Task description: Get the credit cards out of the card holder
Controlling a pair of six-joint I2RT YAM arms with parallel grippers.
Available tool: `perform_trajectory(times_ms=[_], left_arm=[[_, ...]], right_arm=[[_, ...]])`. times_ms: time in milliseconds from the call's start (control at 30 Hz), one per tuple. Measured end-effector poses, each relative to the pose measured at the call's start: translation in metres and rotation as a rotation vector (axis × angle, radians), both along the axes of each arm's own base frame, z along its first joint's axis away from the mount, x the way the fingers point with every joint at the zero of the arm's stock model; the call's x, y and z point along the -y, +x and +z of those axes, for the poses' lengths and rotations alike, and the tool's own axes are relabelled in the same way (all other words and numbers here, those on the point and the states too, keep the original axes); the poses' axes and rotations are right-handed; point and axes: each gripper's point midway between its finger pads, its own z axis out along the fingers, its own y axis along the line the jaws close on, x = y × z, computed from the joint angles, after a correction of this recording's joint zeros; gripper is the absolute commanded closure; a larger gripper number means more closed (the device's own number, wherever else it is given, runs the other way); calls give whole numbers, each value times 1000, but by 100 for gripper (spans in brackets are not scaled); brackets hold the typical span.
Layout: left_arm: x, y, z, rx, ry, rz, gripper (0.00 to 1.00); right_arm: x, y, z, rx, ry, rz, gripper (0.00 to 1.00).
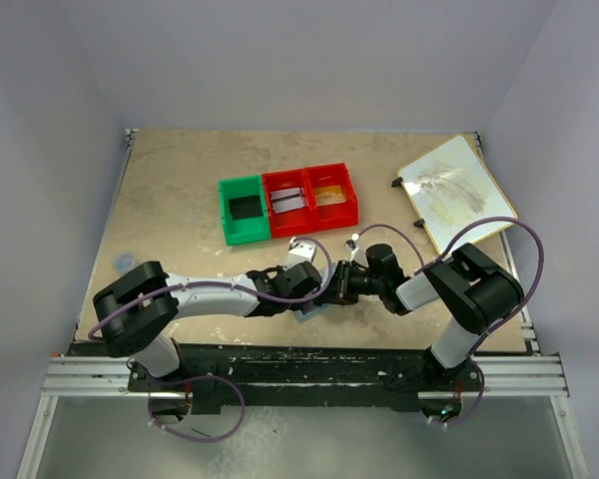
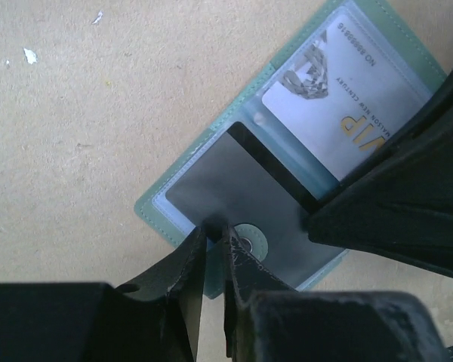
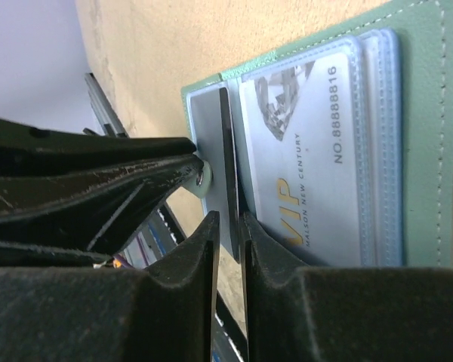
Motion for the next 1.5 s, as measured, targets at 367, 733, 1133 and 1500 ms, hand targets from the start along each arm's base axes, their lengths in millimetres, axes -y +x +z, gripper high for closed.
perform_trajectory(times_ms=[367, 733, 1133, 1500], left_arm=[[5, -2, 0, 40, 40, -25, 95], [4, -1, 1, 56, 51, -20, 97], [3, -2, 1, 57, 53, -20, 98], [2, -2, 0, 54, 57, -20, 99]], right_arm=[[-5, 6, 0, -12, -3, 7, 80], [-8, 13, 4, -41, 47, -51, 96], [0, 15, 6, -42, 73, -85, 95], [1, 16, 10, -29, 75, -85, 100]])
